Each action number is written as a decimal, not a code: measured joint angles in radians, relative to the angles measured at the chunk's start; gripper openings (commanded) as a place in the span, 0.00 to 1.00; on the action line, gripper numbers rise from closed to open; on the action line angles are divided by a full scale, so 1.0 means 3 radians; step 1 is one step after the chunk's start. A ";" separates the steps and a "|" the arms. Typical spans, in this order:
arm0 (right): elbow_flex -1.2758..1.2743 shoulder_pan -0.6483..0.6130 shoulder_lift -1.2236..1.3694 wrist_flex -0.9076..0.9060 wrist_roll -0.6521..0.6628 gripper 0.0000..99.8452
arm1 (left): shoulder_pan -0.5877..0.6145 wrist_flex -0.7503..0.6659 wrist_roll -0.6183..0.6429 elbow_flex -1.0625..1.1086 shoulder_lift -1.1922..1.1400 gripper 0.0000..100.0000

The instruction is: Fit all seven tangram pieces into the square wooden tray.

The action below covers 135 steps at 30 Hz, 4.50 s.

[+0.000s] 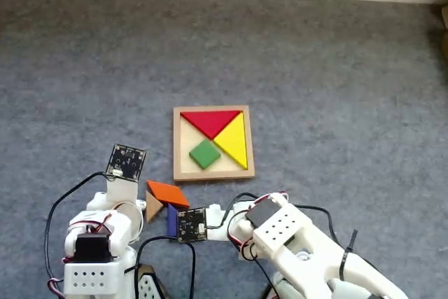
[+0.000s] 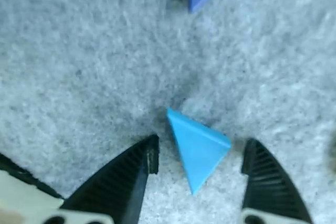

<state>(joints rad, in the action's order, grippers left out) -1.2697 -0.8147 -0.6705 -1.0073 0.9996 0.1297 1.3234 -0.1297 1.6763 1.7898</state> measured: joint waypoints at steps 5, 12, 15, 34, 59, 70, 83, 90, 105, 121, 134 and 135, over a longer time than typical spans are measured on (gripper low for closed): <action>-0.0005 0.0000 0.0000 0.0005 0.0000 0.17 | 0.0000 0.0000 0.0000 0.0000 0.0000 0.01; -0.0005 0.0000 0.0000 0.0005 0.0000 0.14 | 0.0000 0.0000 0.0000 0.0000 0.0000 0.01; 0.0010 0.0000 0.0000 0.0005 0.0000 0.08 | 0.0000 0.0000 0.0000 0.0000 0.0000 0.01; 0.0762 0.0210 0.0056 -0.0031 0.0000 0.07 | 0.0000 0.0000 0.0000 0.0000 0.0000 0.01; 0.0041 -0.0537 0.0056 0.0885 -0.1289 0.26 | 0.0000 0.0000 0.0000 0.0000 0.0000 0.01; 0.0031 0.0440 0.0056 0.0905 -0.1028 0.26 | 0.0000 0.0000 0.0000 0.0000 0.0000 0.01; 0.0414 0.0476 0.0056 0.0634 -0.2440 0.26 | 0.0000 0.0000 0.0000 0.0000 0.0000 0.01; 0.0696 0.0476 0.0056 0.0143 -0.3744 0.26 | 0.0000 0.0000 0.0000 0.0000 0.0000 0.01; 0.0783 0.0471 0.0056 0.0087 -0.4716 0.26 | 0.0000 0.0000 0.0000 0.0000 0.0000 0.01; 0.1340 0.0358 0.1125 0.0092 -0.5120 0.26 | 0.0000 0.0000 0.0000 0.0000 0.0000 0.01; 0.1468 0.0409 0.1744 0.0092 -0.5421 0.26 | 0.0000 0.0000 0.0000 0.0000 0.0000 0.01; 0.1468 0.0409 0.1754 0.0092 -0.5421 0.26 | 0.0000 0.0000 0.0000 0.0000 0.0000 0.01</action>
<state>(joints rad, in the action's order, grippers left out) -0.8293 -0.6920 -0.1442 -0.9797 -0.6268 0.1297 1.3234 -0.1297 1.6763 1.7898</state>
